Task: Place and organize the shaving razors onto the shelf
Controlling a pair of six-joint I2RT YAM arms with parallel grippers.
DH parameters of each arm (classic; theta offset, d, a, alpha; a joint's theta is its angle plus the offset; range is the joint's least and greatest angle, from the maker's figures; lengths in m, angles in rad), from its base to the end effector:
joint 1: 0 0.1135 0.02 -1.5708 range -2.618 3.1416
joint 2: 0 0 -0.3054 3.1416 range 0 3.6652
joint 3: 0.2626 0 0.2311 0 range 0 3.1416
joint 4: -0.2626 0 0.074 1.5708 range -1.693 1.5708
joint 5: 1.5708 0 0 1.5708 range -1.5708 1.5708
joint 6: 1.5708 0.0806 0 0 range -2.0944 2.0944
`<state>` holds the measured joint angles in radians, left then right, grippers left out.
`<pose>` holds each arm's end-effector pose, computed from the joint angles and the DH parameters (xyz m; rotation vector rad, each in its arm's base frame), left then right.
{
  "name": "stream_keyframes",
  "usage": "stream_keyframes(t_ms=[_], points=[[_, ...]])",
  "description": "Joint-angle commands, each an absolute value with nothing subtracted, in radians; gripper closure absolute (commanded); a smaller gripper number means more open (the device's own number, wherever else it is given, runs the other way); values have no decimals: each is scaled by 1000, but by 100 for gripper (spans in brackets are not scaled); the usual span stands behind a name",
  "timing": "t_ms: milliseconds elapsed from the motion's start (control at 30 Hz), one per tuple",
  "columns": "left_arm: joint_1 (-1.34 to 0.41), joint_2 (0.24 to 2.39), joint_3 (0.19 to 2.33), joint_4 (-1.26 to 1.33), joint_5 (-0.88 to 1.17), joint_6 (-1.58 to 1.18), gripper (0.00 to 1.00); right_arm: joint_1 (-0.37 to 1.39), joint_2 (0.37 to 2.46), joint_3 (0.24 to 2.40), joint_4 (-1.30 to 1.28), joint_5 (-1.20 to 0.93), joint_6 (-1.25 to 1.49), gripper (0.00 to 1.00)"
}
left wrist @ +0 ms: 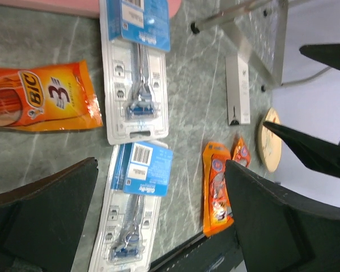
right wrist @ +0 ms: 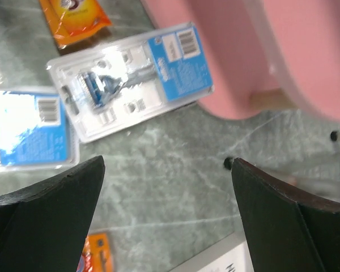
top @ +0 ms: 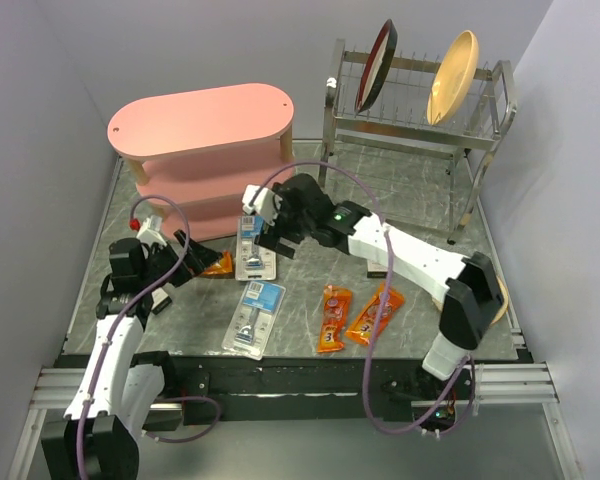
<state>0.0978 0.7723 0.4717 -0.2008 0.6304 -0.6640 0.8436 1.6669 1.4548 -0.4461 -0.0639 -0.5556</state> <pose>0.1581 -0.0322 0.2510 -0.4000 2.0787 -0.9946 0.2636 0.3039 0.3347 -1.4672 1.6888 0.2283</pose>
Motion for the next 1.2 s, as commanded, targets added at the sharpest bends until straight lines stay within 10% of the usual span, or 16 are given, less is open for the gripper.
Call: stream_keyframes(t_ms=[0, 300, 467, 867, 1167], points=[[43, 802, 535, -202, 618, -608, 1, 842, 1551, 1341, -439, -75, -488, 0], [-23, 861, 496, -157, 575, -598, 11, 701, 1399, 1281, -528, -173, -512, 13], [-23, 836, 492, -149, 638, -562, 13, 548, 1447, 1410, -861, -394, -729, 65], [-35, 951, 422, -8, 575, -655, 14, 546, 1394, 1266, -746, -377, -551, 62], [-101, 1052, 368, 78, 565, -721, 33, 545, 1410, 1310, -735, -356, -500, 58]])
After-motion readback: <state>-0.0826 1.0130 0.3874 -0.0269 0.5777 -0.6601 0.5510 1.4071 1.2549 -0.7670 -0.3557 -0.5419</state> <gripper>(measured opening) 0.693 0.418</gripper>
